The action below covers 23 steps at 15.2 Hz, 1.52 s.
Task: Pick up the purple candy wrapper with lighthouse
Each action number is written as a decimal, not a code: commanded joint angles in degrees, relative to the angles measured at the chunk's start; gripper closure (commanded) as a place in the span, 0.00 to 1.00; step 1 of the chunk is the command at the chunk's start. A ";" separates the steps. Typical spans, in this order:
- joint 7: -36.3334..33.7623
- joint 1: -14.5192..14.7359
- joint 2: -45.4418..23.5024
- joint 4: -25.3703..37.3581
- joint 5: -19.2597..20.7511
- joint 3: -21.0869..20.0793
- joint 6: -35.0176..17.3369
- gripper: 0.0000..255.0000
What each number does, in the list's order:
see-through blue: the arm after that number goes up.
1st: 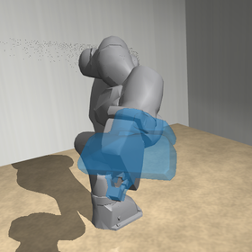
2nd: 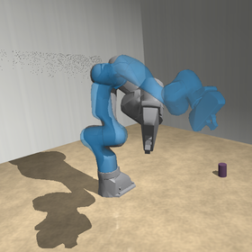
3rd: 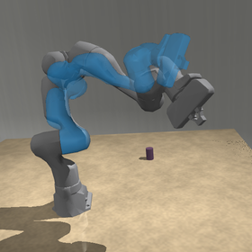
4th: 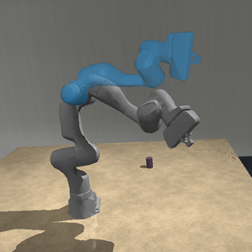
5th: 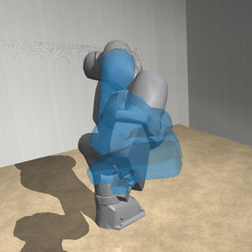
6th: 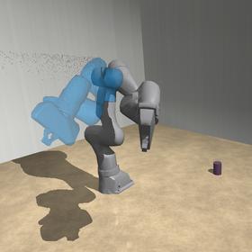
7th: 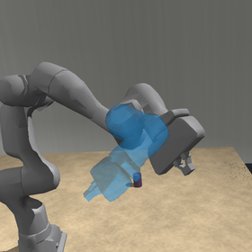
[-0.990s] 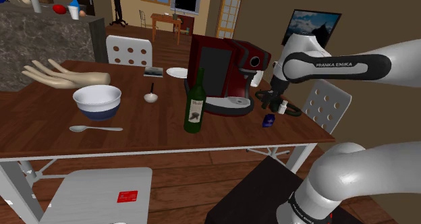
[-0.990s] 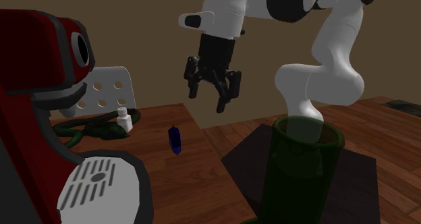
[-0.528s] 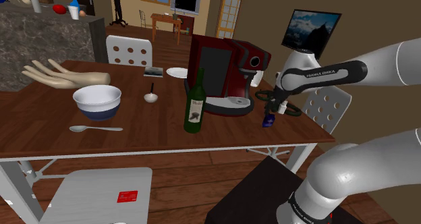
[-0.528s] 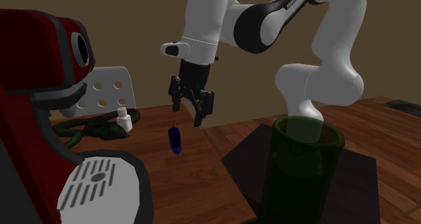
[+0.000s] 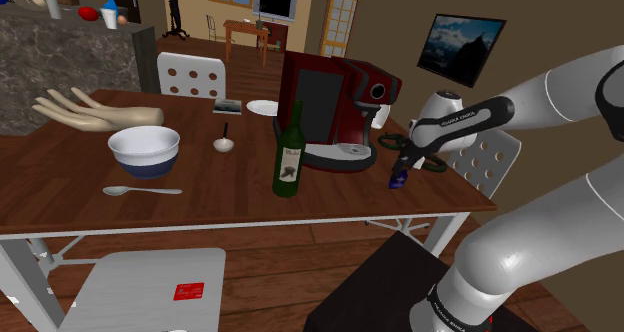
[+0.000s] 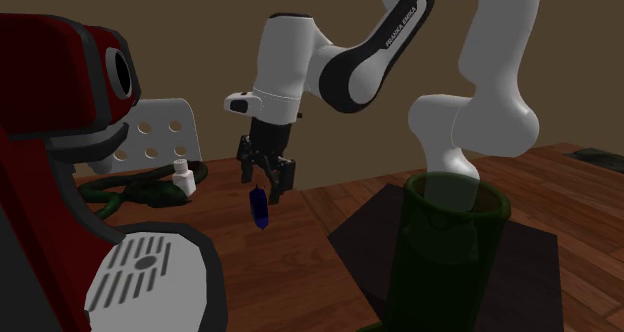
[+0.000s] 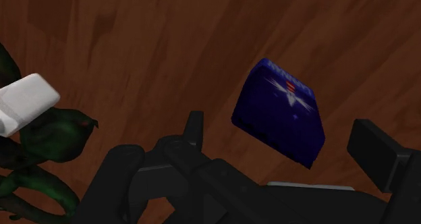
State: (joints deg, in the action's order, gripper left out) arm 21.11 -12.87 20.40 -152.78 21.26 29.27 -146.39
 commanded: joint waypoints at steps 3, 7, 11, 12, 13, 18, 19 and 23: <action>0.06 0.31 -3.18 -1.25 -0.13 0.95 -4.43 0.00; 0.11 0.36 -3.65 -1.42 -0.18 1.09 -5.06 1.00; 0.11 0.35 -3.63 -1.43 -0.17 1.09 -5.05 1.00; 0.13 0.38 -3.69 -1.37 -0.21 1.11 -5.05 1.00; 0.14 0.38 -3.68 -1.36 -0.21 1.11 -5.04 1.00; 0.02 0.18 -2.08 -0.86 -0.05 0.62 -2.96 1.00; 0.00 0.11 -1.34 -0.56 -0.01 0.40 -1.94 1.00; 0.01 -0.08 1.40 0.76 -0.03 -0.45 2.08 1.00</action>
State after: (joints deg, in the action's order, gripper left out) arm 21.15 -12.85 21.05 -152.24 21.17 29.04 -145.29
